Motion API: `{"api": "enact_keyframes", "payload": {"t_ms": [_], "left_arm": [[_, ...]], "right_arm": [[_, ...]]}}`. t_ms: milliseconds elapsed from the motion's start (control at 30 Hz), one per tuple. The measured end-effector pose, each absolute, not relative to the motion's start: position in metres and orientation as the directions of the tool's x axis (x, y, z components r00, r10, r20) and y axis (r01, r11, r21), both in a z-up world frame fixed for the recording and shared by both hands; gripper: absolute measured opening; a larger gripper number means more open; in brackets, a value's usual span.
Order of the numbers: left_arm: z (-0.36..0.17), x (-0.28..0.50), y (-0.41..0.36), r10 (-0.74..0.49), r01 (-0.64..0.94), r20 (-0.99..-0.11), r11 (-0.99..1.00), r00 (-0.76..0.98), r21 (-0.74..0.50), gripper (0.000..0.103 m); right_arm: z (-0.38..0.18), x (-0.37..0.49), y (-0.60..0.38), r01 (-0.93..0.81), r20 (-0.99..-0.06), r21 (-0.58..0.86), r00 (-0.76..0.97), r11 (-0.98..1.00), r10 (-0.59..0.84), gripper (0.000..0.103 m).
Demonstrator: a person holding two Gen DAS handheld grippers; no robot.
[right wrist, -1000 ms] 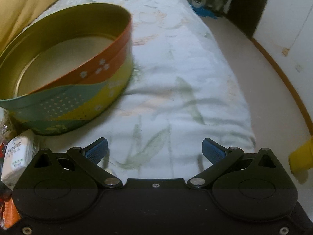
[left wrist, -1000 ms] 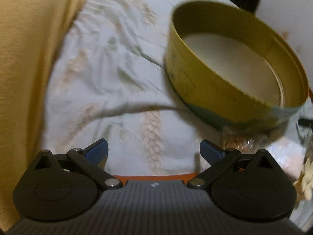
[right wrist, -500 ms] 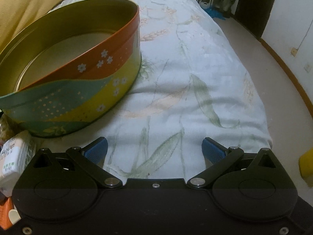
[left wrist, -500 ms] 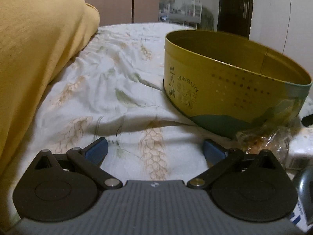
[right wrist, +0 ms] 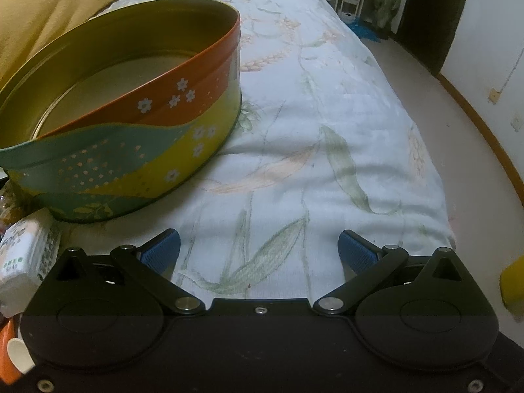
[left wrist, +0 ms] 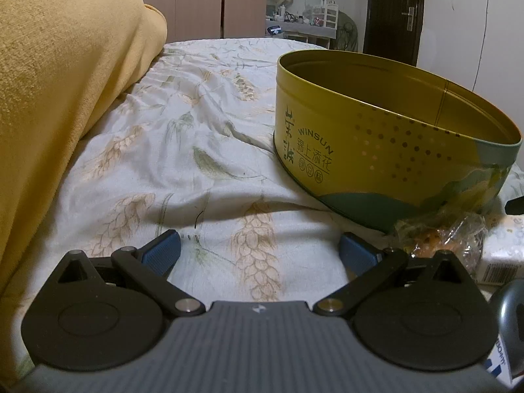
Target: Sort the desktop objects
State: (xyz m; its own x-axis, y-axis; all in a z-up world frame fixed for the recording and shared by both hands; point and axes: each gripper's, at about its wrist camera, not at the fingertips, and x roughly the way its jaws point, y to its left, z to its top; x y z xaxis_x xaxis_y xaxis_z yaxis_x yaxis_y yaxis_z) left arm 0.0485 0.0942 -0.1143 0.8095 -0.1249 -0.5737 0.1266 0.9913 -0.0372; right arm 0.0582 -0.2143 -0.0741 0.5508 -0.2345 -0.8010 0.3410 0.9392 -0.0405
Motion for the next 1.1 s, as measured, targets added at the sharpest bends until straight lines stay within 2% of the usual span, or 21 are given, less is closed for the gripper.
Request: {"api": "enact_keyframes", "payload": {"t_ms": [1100], "left_arm": [[-0.1133, 0.0479, 0.0933, -0.119, 0.119, -0.573, 0.992, 0.811, -0.038, 0.103]], "right_arm": [[-0.0746, 0.0512, -0.218, 0.339, -0.816, -0.01, 0.542, 0.941, -0.204, 0.103]]}}
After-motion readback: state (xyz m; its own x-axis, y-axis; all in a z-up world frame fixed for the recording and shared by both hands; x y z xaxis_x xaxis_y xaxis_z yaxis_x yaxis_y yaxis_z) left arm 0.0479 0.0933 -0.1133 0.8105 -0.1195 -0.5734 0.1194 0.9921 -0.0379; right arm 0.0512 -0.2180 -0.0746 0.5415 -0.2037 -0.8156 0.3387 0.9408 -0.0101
